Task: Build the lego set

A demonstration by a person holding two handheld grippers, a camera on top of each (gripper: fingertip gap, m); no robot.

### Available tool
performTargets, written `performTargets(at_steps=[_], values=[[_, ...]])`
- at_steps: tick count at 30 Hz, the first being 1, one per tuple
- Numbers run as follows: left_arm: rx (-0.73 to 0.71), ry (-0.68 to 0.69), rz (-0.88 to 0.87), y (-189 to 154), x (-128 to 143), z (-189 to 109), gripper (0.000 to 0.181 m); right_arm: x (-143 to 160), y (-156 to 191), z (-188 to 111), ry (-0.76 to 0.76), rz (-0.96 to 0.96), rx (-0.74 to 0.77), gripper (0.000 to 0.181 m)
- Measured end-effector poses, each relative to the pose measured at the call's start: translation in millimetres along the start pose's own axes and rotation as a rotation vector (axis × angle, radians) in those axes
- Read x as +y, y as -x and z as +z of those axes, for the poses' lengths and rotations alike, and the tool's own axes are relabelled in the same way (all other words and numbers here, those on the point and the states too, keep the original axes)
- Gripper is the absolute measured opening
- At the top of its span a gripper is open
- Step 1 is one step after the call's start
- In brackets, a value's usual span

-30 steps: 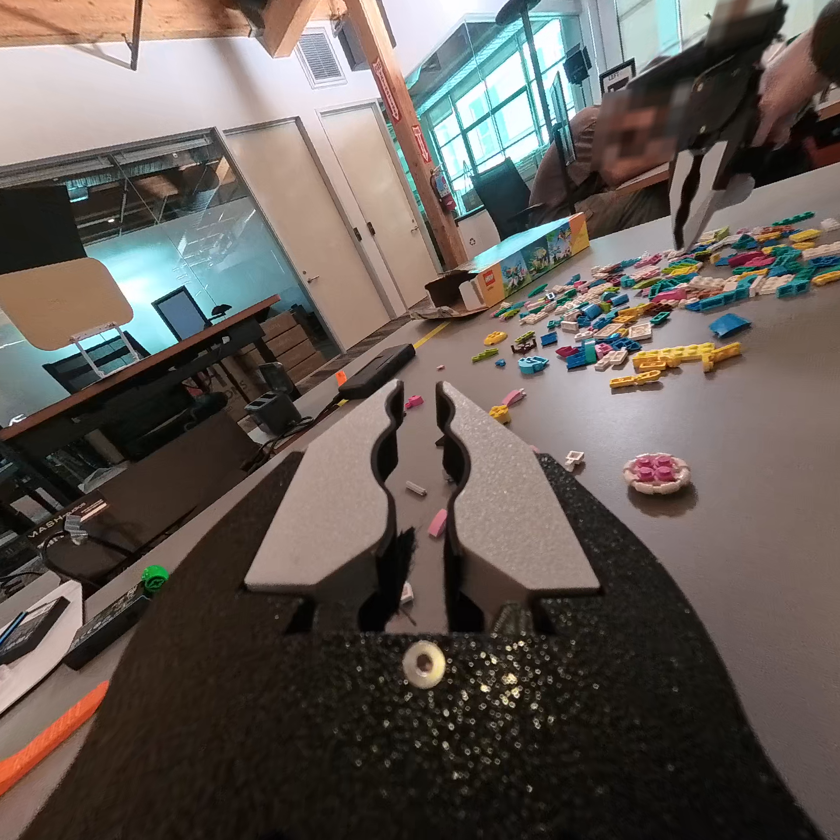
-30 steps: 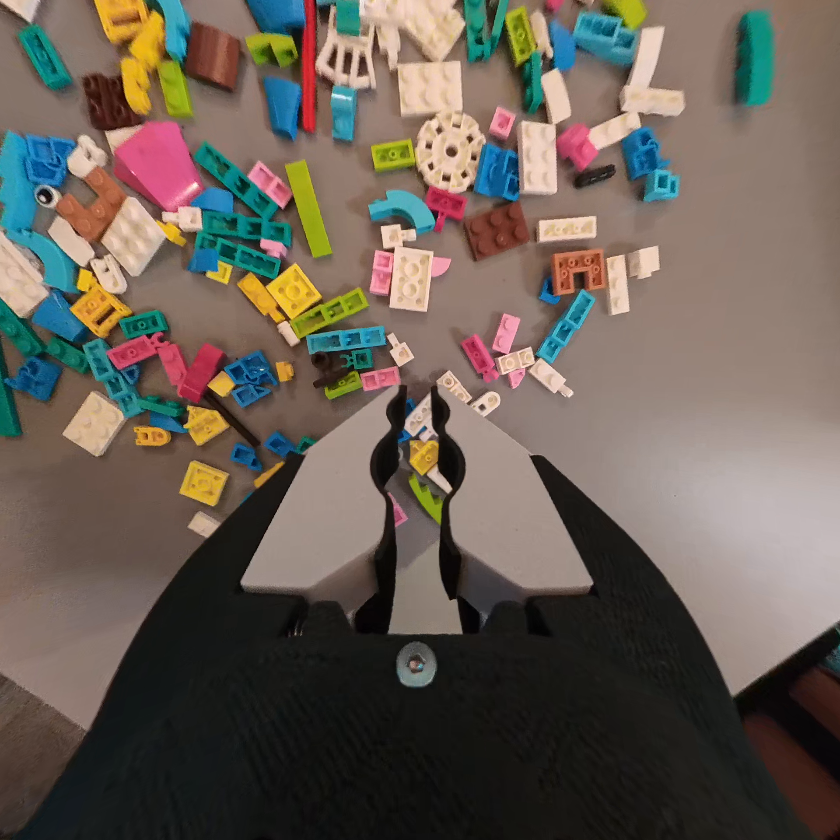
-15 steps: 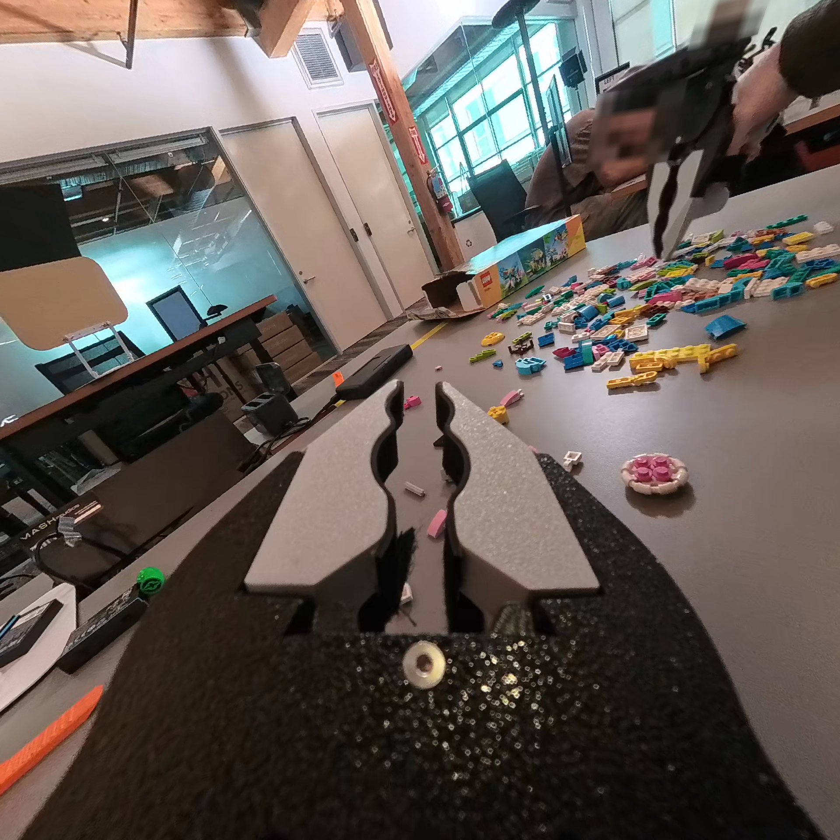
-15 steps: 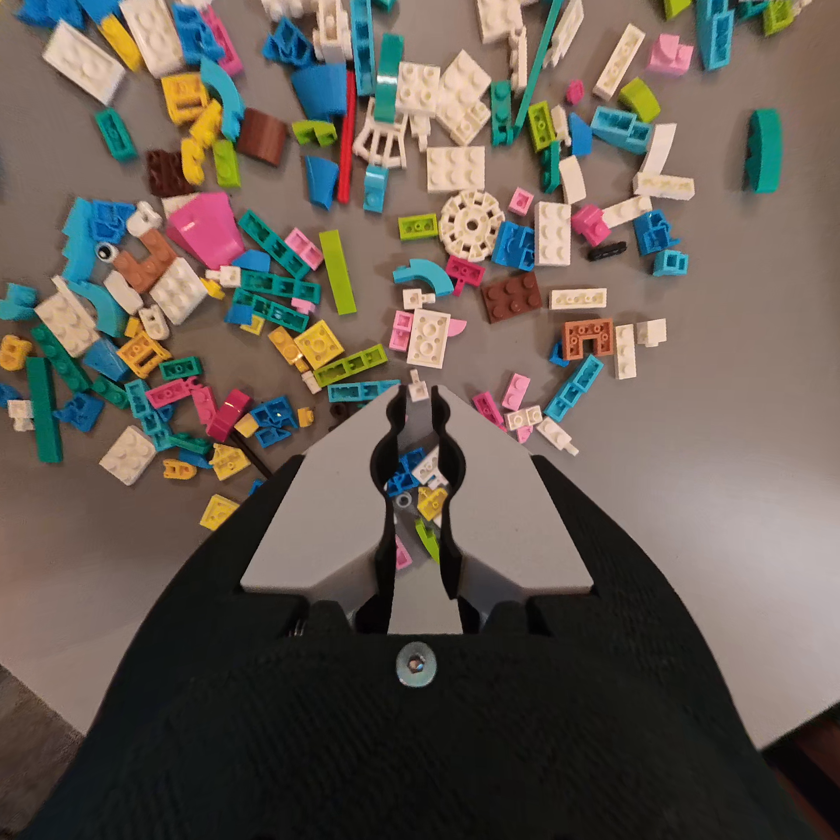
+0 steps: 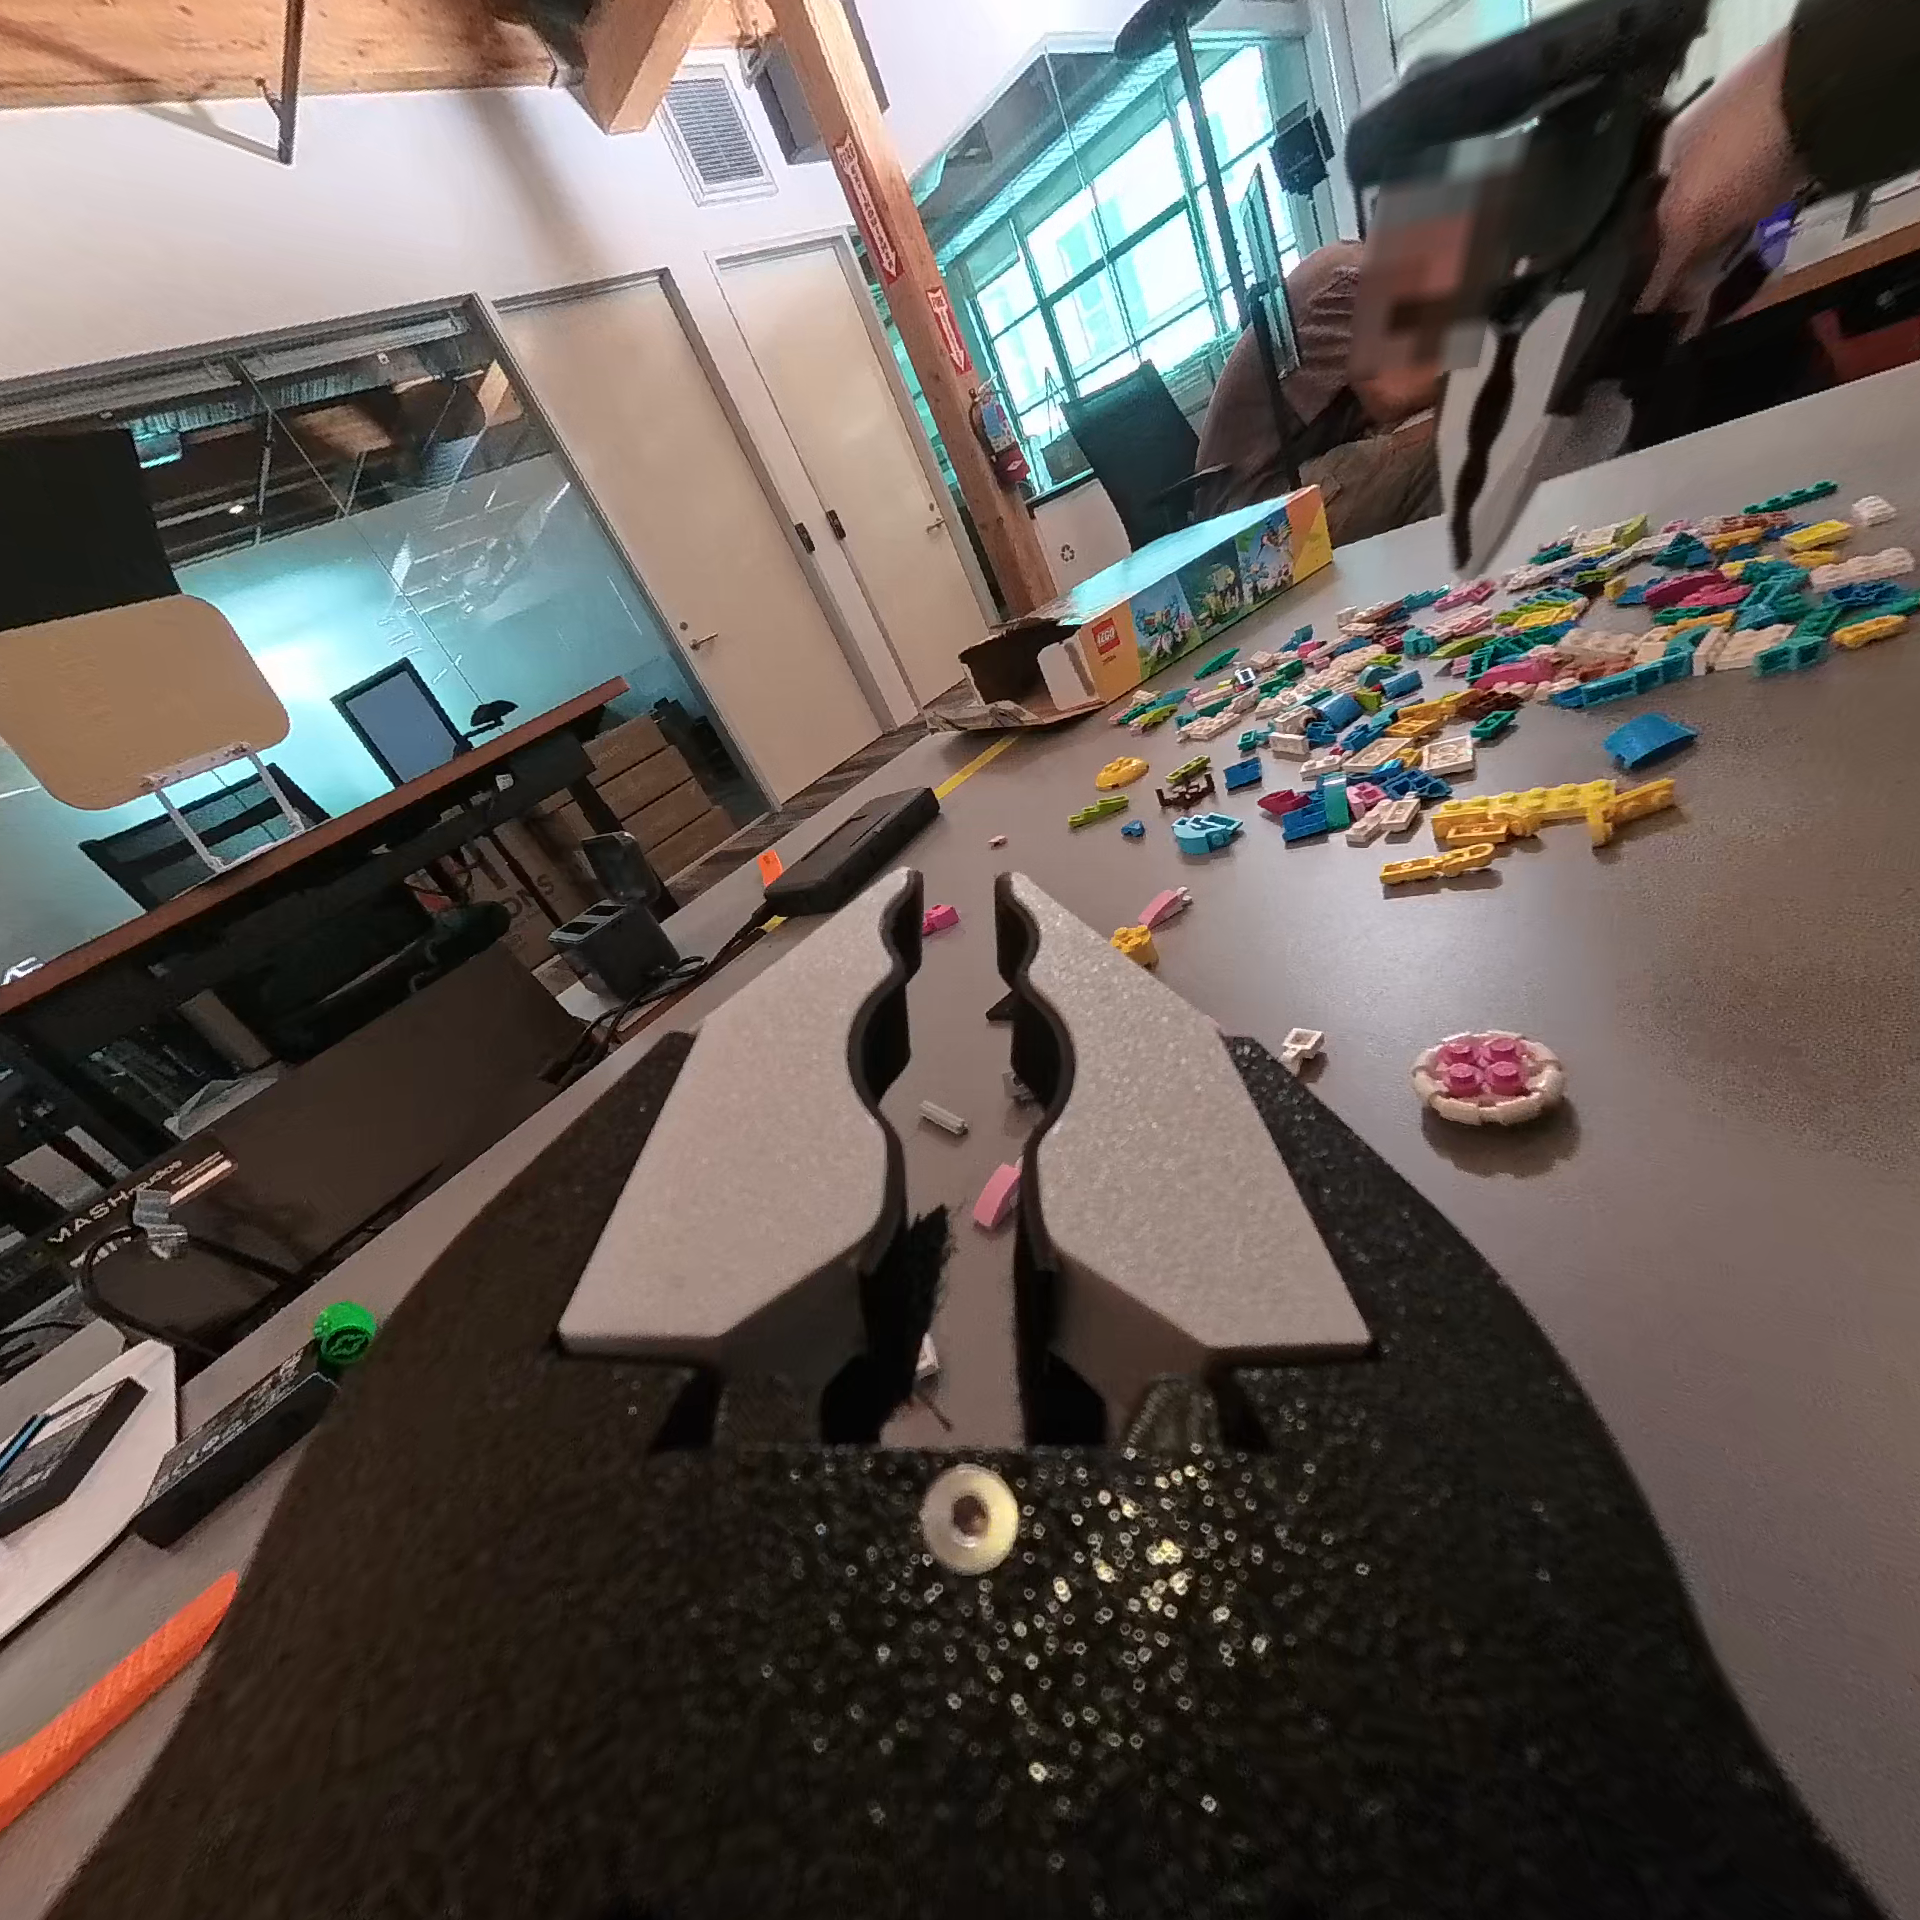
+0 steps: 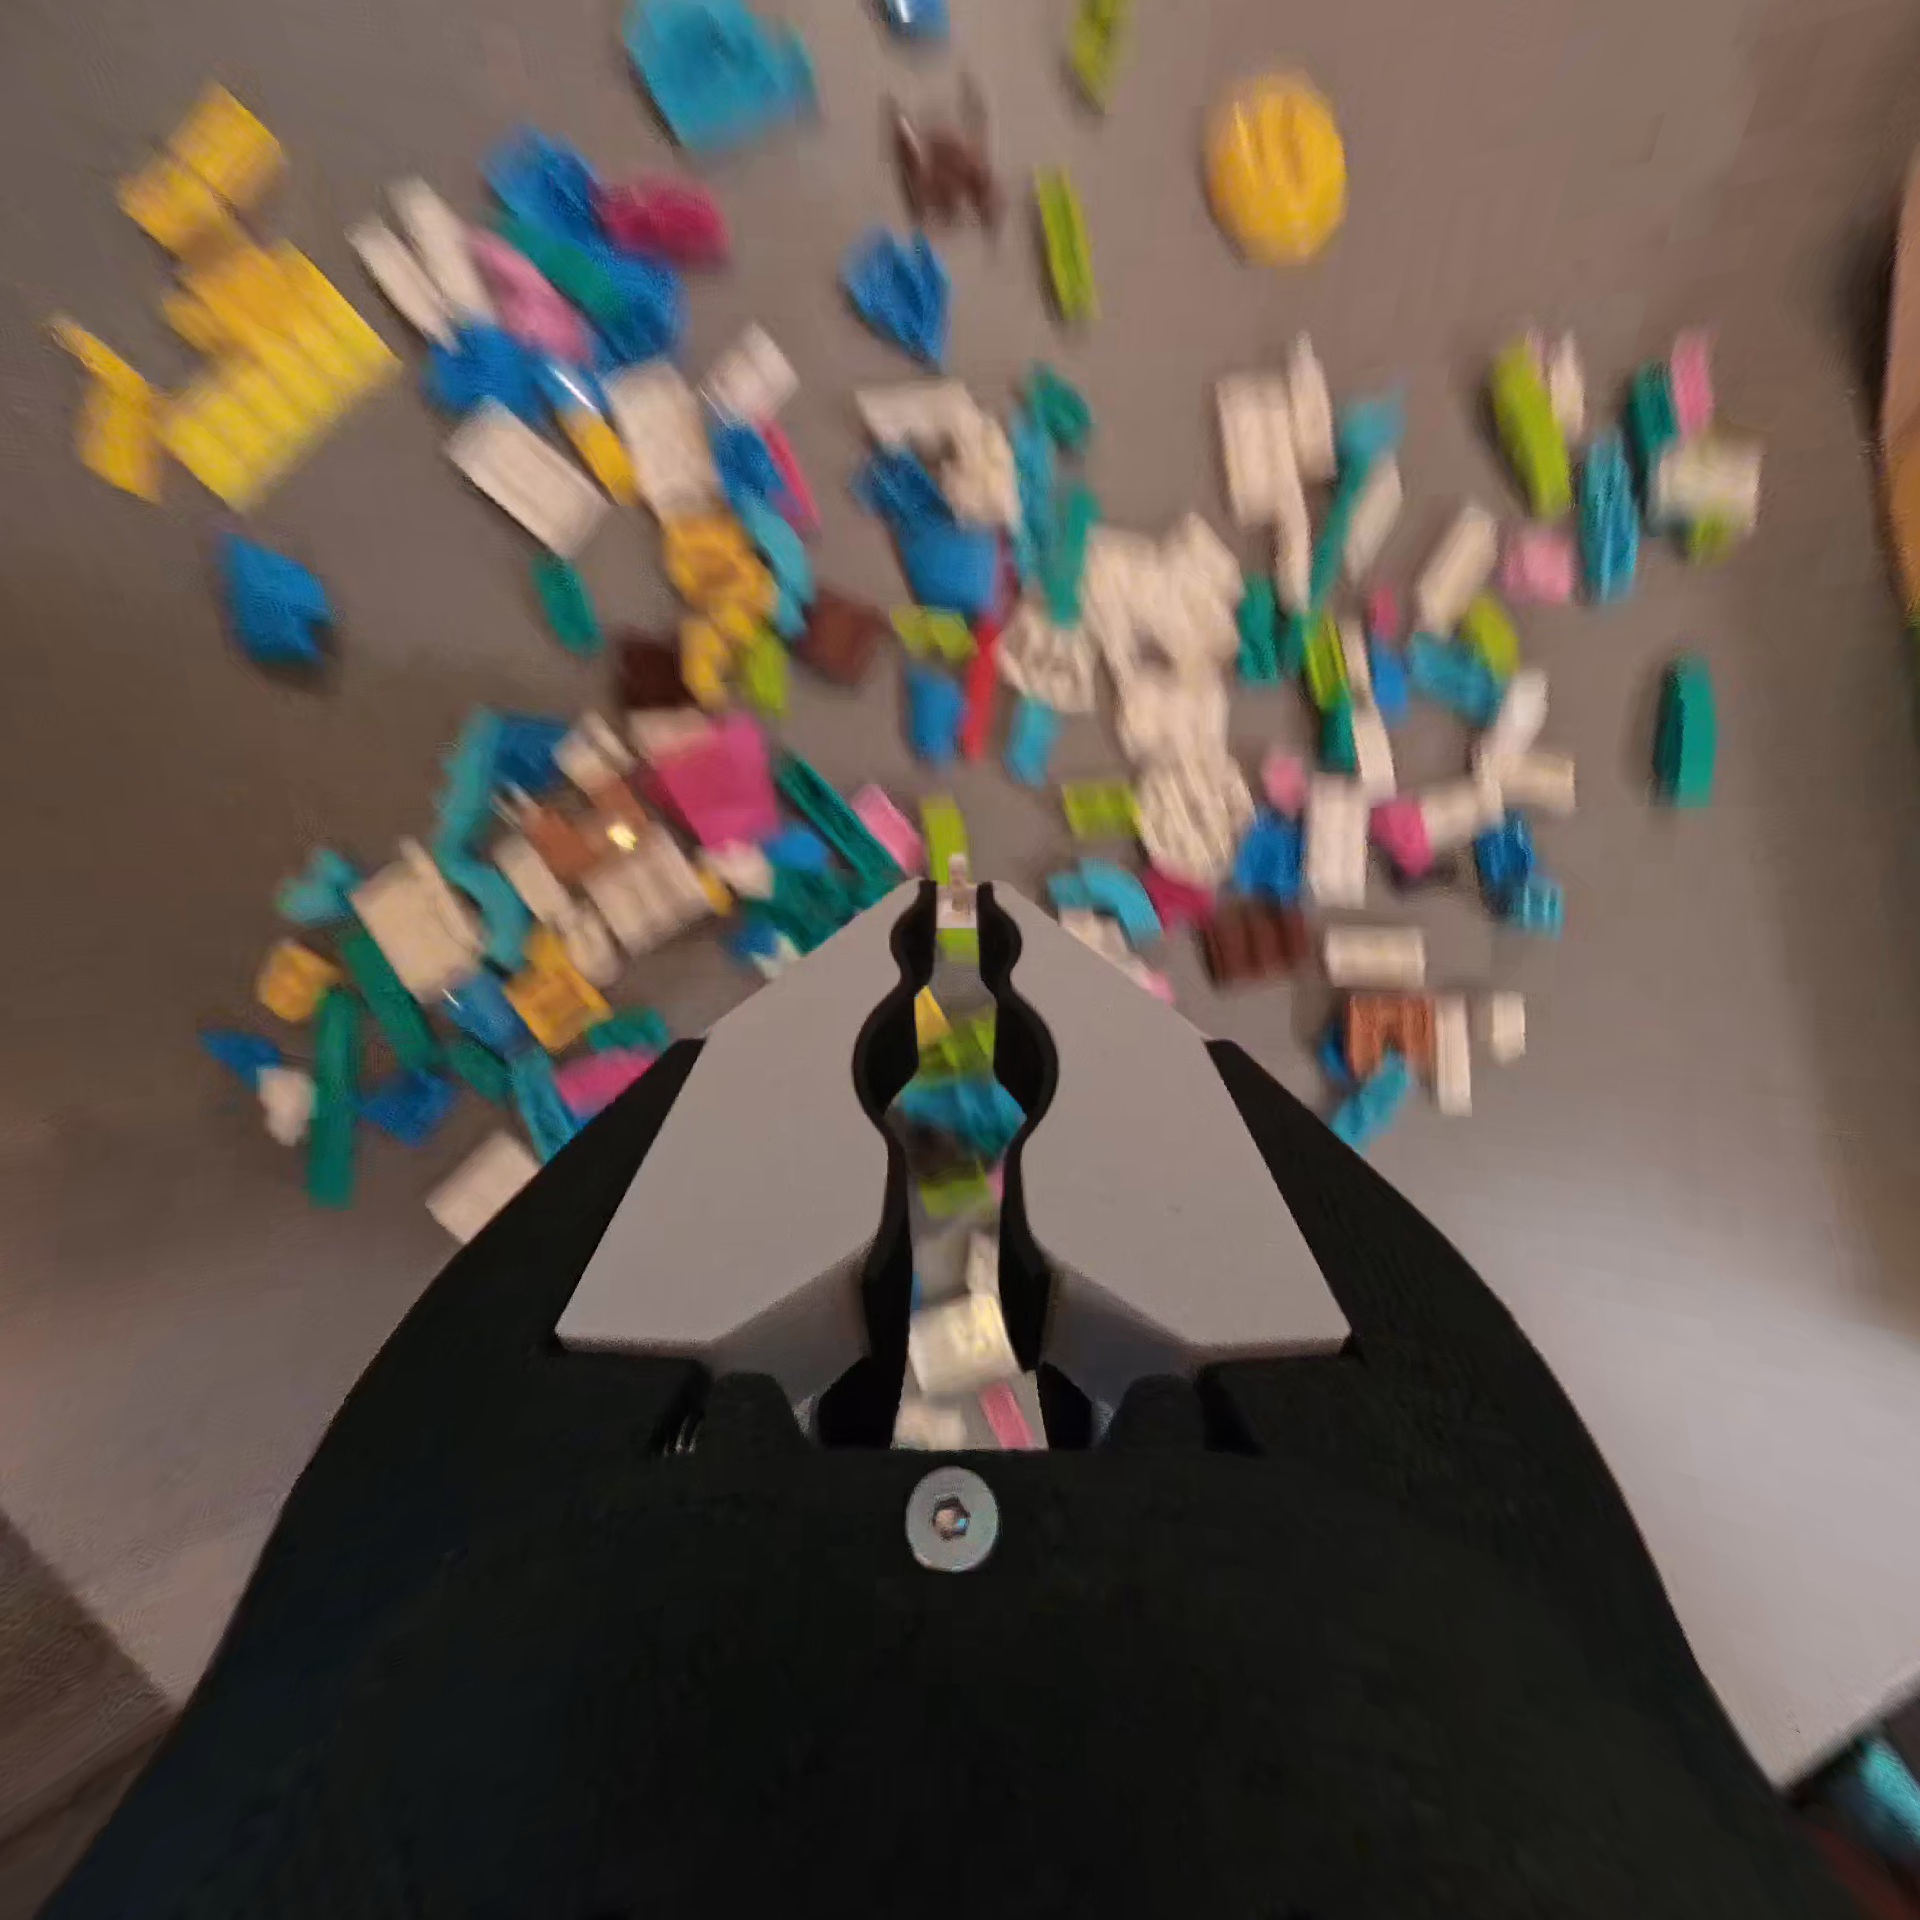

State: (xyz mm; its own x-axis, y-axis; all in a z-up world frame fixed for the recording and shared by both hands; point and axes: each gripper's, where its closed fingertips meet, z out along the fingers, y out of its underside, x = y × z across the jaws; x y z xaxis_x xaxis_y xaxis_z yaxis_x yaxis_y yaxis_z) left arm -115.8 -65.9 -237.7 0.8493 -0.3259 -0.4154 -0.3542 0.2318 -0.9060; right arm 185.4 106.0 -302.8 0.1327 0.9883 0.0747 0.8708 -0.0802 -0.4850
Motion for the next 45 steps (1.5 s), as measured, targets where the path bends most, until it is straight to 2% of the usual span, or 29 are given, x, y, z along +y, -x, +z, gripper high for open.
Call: performTargets(at_steps=[1,5,7,9,12,17,20,23,25,28,29,31,32,34,36,38,41,45], values=[[0.002,-0.002,-0.001,-1,0,0,0.01,-25,16,4,-0.049,-0.053,0.0,0.007],[0.006,-0.007,0.001,-2,-2,0,0.01,-111,104,47,-0.179,-0.303,-0.041,0.007],[0.005,-0.008,0.0,-2,-2,-1,0.01,-136,138,72,-0.21,-0.378,-0.051,0.006],[0.003,-0.009,-0.002,-1,-2,-1,0.01,-155,159,91,-0.245,-0.372,-0.083,0.007],[0.003,-0.012,-0.008,-1,-3,-2,0.011,-170,173,107,-0.265,-0.333,-0.147,0.006],[0.014,-0.017,-0.011,-3,-4,-2,0.011,-171,181,118,-0.225,-0.329,-0.184,0.008],[0.02,-0.018,-0.008,-5,-4,-2,0.011,-172,184,116,-0.237,-0.295,-0.208,0.018],[0.019,-0.018,-0.009,-5,-4,-2,0.011,-172,182,99,-0.285,-0.247,-0.202,0.026],[0.017,-0.019,-0.013,-4,-4,-2,0.011,-160,169,79,-0.304,-0.214,-0.162,0.026],[0.015,-0.018,-0.017,-4,-4,-2,0.011,-117,105,39,-0.257,-0.118,0.049,0.022],[0.015,-0.017,-0.017,-4,-4,-2,0.011,-95,74,23,-0.22,-0.072,0.154,0.019],[0.018,-0.018,-0.018,-4,-4,-1,0.011,-31,9,-6,-0.043,0.003,0.396,0.014],[0.019,-0.018,-0.018,-5,-4,-1,0.011,-1,-9,-15,0.029,0.059,0.425,0.013],[0.02,-0.017,-0.016,-5,-4,-1,0.011,35,-25,-21,0.03,0.234,0.368,0.013],[0.02,-0.018,-0.015,-5,-4,-1,0.011,54,-31,-20,-0.008,0.372,0.289,0.011],[0.019,-0.017,-0.016,-5,-4,-1,0.011,72,-30,-14,0.023,0.418,0.239,0.011],[0.016,-0.015,-0.016,-4,-4,-1,0.011,82,-21,-7,0.035,0.462,0.164,0.012],[0.009,-0.013,-0.02,-2,-3,-1,0.011,75,-17,-4,-0.034,0.502,0.125,0.015]])
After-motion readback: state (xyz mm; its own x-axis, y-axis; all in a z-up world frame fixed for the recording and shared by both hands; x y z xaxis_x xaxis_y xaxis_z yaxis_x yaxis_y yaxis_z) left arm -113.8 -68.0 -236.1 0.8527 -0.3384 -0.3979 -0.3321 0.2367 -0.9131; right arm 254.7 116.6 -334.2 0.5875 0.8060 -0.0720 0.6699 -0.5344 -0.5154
